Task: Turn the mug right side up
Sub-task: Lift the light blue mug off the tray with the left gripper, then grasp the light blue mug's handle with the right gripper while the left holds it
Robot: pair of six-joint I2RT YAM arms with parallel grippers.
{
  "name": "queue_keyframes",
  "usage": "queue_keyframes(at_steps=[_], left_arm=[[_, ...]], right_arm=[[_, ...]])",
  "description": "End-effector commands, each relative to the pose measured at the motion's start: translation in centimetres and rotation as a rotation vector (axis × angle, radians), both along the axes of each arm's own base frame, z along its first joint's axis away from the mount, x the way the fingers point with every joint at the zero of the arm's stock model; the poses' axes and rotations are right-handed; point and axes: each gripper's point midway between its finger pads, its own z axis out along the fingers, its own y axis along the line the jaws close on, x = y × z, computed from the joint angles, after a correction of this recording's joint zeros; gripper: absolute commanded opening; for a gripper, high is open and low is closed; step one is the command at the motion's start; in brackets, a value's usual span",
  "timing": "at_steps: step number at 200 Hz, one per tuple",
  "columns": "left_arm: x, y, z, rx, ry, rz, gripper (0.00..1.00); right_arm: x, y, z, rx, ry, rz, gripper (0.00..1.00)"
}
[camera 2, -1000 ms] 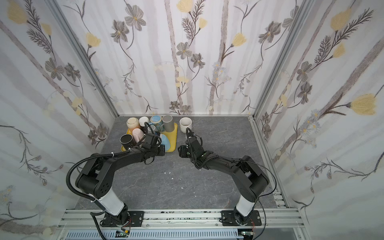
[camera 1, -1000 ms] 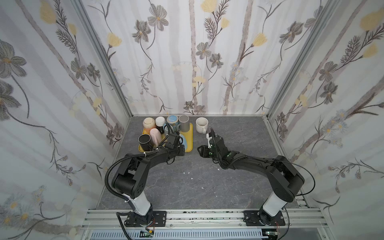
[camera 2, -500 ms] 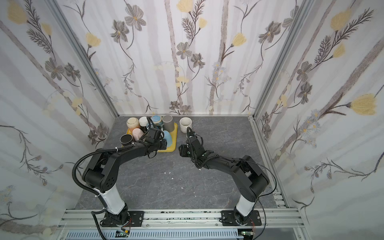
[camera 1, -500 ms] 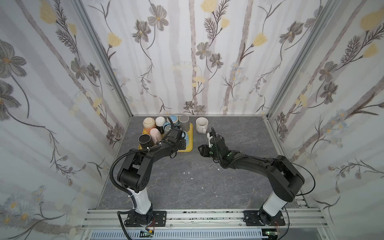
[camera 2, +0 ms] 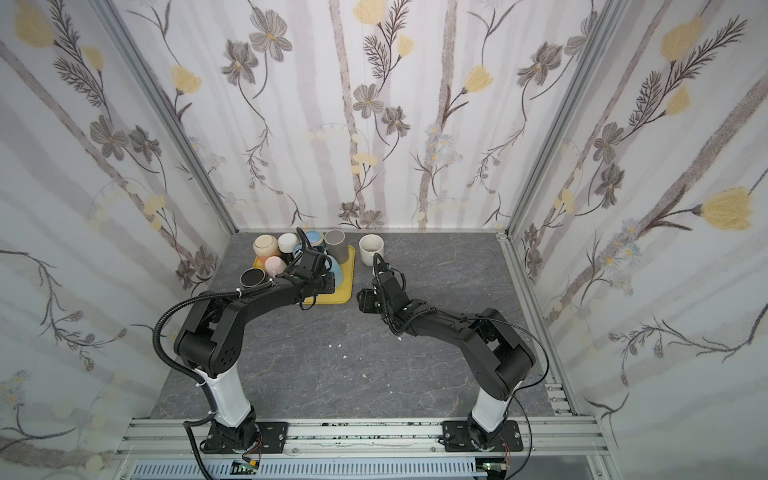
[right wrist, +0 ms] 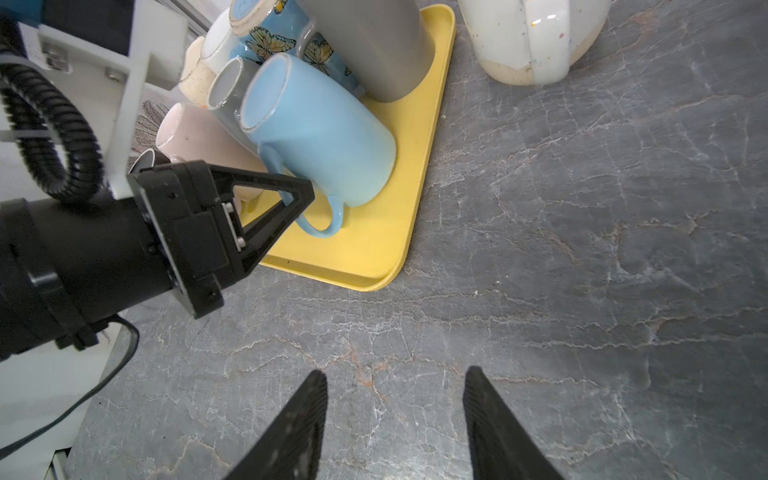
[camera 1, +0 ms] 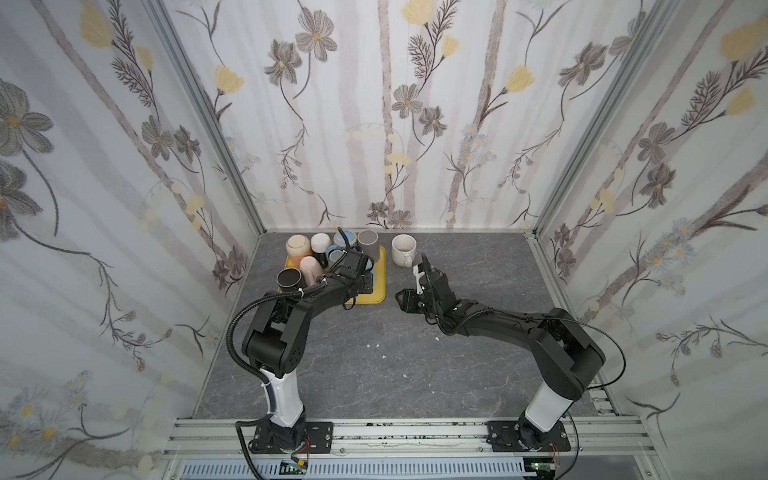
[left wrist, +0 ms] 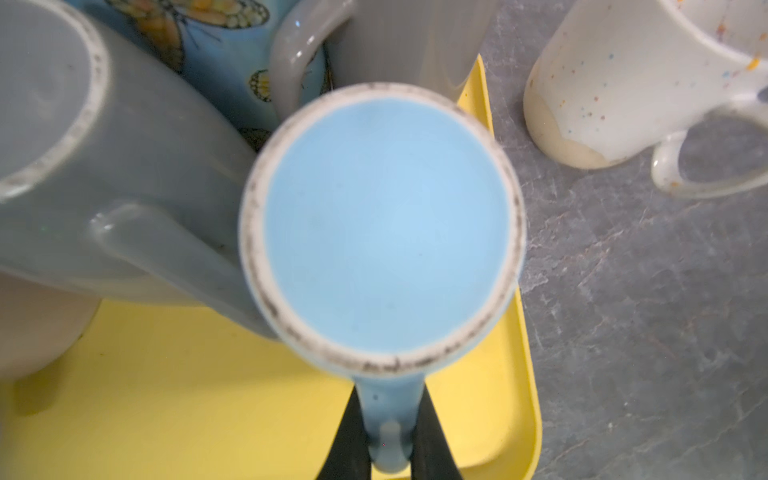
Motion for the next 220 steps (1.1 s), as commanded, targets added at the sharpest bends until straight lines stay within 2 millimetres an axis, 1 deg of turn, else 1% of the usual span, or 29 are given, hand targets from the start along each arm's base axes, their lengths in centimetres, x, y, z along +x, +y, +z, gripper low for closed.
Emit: queue_keyframes(at_steps=[1,29,66,82,98,124,150,171,186,199,201,204,220], left_arm=[[0.0,0.1,0.2,0.033,-0.012,-0.01,0.0],[-0.6,-0.5,1.1,0.036,-0.046,-0.039,0.0],[-1.8,-1.4,3.1,-0.028,-0.123,-0.086,0.0],[-2.1,-1.7,4.1,-0.061,-0.157,-0.107,0.0],[-2.3,-2.5,5.4,-0.128,-0.206,-0.133,0.0],[-2.7,-3.7,7.0,-0.263,-0.278,-0.158,0.0],[-3.4,-4.8,8.9,-0.409,-0.338,-0.183,0.0],[-3.7,-5.1,10.4,-0.508,-0.386,-0.188,0.0],[-4.0,-5.1,11.7,-0.583,-0.419,-0.194,0.0],[-4.3,-5.0,12.9,-0.644,-0.454,-0.197,0.0],[-4.3,-5.0,13.0,-0.652,-0.457,-0.196,0.0],[-4.4,-5.0,13.4,-0.666,-0.467,-0.197,0.0],[-5.2,-4.8,14.9,-0.739,-0.5,-0.204,0.0]], right_arm=[[0.2,0.1,0.4,0.019,-0.017,-0.003,0.53],[-0.1,0.0,0.4,0.041,-0.014,-0.008,0.53],[-0.5,0.1,0.7,0.097,-0.012,-0.014,0.53],[-0.4,0.2,1.2,0.138,-0.009,-0.031,0.53],[-0.6,0.5,1.7,0.191,-0.008,-0.034,0.53],[-1.0,0.7,1.6,0.26,0.016,-0.035,0.52],[-1.5,1.1,3.1,0.369,0.027,-0.022,0.52],[-1.6,1.4,4.4,0.466,0.039,-0.003,0.53],[-2.1,1.7,5.1,0.537,0.059,0.02,0.53],[-2.1,1.9,6.3,0.603,0.055,0.037,0.53],[-2.5,1.6,5.4,0.594,0.072,0.034,0.53],[-2.6,1.5,5.2,0.597,0.077,0.035,0.53],[-2.8,1.5,5.8,0.64,0.086,0.048,0.53]])
